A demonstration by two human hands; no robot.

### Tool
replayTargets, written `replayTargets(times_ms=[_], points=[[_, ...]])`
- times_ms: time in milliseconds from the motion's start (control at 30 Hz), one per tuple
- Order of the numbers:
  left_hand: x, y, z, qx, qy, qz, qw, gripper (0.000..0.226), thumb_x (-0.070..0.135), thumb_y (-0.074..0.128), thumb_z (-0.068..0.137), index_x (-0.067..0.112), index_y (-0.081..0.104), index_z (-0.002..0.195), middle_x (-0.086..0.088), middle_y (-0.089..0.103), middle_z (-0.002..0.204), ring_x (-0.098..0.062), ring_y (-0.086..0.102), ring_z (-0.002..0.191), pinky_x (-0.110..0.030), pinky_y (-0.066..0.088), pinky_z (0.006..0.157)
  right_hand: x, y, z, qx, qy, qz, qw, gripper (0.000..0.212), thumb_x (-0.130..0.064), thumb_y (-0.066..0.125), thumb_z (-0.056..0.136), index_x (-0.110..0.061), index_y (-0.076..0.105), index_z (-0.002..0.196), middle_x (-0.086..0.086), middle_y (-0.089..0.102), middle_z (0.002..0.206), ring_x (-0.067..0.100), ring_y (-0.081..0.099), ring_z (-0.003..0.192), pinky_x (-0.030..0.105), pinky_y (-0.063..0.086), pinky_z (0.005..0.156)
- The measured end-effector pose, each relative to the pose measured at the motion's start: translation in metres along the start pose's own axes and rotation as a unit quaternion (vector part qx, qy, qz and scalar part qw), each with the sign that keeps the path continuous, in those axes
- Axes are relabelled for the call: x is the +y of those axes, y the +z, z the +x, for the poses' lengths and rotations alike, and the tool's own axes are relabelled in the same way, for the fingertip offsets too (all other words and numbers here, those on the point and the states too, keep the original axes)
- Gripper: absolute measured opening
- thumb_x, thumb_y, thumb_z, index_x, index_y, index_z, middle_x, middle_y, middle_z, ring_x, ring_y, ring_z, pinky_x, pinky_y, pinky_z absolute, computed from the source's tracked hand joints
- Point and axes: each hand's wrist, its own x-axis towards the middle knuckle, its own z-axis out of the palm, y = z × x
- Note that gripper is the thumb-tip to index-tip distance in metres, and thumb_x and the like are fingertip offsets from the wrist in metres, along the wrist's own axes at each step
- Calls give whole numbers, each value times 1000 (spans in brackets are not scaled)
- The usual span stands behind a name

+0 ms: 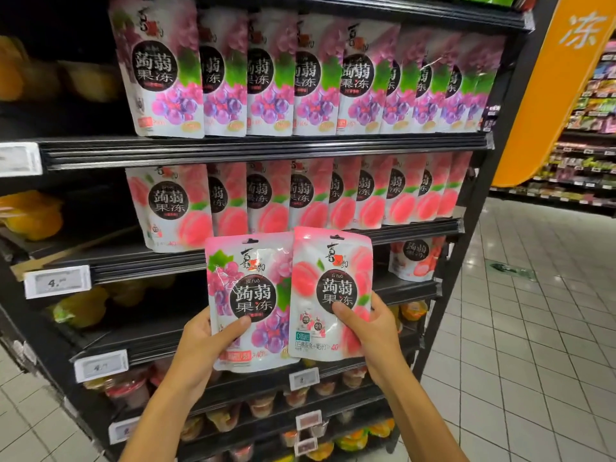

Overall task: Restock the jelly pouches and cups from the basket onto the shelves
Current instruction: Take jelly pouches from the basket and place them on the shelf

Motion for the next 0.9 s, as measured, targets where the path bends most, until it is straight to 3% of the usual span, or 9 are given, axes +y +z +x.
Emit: replayTargets(times_ms=[433,633,767,900], points=[[-11,10,1,36,-31,-31,998,42,33,79,65,25,70,106,-7,76,104,-26,73,94,-30,60,66,10,-15,-2,2,21,9,1000,59,-33,87,60,-18,66,112,8,74,106,28,71,101,50,57,87],[-5,-17,-6,78,-23,-30,996,49,30,78,65,19,66,112,-8,75,105,-25,73,95,-29,60,68,17,1,3,-5,28,11,1000,49,-30,84,62,-18,67,107,7,75,104,27,72,96,52,56,88],[0,-37,-14,109,-19,-26,993,57,35,79,62,19,65,115,-7,75,106,-25,73,95,-30,60,65,21,19,4,-29,25,9,999,48,-34,86,58,-23,69,101,7,75,102,27,73,95,46,60,79],[5,-58,-20,149,-14,-14,989,61,36,79,59,19,65,116,-5,75,106,-25,72,98,-44,57,82,20,48,8,-57,14,1,998,51,-38,83,59,-21,68,105,5,76,102,25,73,95,42,60,75]])
